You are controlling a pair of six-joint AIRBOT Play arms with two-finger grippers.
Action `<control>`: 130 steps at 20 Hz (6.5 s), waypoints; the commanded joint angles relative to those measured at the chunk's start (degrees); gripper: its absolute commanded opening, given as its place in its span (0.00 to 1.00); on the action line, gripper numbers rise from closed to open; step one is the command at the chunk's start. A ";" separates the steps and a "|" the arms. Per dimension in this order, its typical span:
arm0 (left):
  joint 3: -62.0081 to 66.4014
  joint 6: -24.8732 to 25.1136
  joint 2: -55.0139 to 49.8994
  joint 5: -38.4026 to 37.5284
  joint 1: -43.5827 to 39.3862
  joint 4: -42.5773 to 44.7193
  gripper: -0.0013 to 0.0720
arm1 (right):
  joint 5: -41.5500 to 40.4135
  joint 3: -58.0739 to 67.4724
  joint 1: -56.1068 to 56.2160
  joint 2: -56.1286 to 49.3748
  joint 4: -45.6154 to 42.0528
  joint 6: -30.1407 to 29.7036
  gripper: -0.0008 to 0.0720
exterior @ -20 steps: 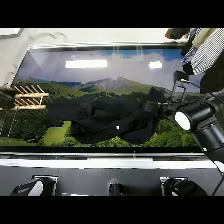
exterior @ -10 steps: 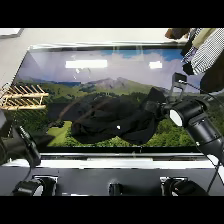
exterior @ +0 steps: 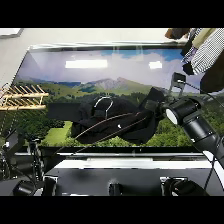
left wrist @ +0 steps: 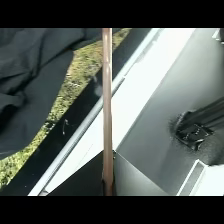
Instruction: Fold the clothes and pants, and hang the long-sleeved shirts on hangers.
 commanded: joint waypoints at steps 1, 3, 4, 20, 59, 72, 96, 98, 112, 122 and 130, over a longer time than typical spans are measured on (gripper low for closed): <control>-0.55 0.59 -1.14 -0.26 -0.24 -1.20 0.04 | -0.72 0.13 0.04 0.07 -0.07 0.61 0.05; -0.70 1.75 -3.39 -0.22 -0.24 -1.18 0.04 | -0.61 0.13 0.04 1.20 1.31 0.98 0.05; -0.70 2.29 -4.94 -0.17 -0.24 -1.22 0.04 | -0.61 0.13 0.04 1.95 1.86 0.98 0.05; -0.68 9.94 -29.33 27.32 -16.09 -2.93 0.04 | -0.31 4.02 7.08 8.94 7.63 -1.01 0.05; -0.66 10.78 -36.26 54.23 -27.85 -9.18 0.04 | 20.68 18.25 -33.83 -1.53 50.77 -101.98 0.85; -0.66 10.78 -36.28 54.23 -27.85 -9.18 0.04 | 12.57 18.23 -23.89 -10.95 52.04 -116.80 0.85; -0.59 -12.57 -33.79 55.84 -18.18 -9.09 0.97 | 19.43 18.23 -23.89 -6.47 47.74 -117.48 0.05; -0.59 -18.60 -30.62 54.18 -10.29 -9.09 0.97 | 19.47 18.23 -23.89 -4.92 46.73 -114.75 0.05; 3.91 -23.67 -41.57 32.57 1.68 8.33 0.96 | 23.74 18.23 -23.89 -2.62 47.47 -107.40 0.05; 8.63 -19.21 -54.31 32.81 -8.11 8.72 0.90 | 23.96 18.23 -23.89 -2.62 47.25 -103.36 0.05; 8.70 -19.56 -49.79 32.96 -9.27 8.74 0.04 | 25.00 18.25 -23.89 -2.49 47.30 -101.85 0.05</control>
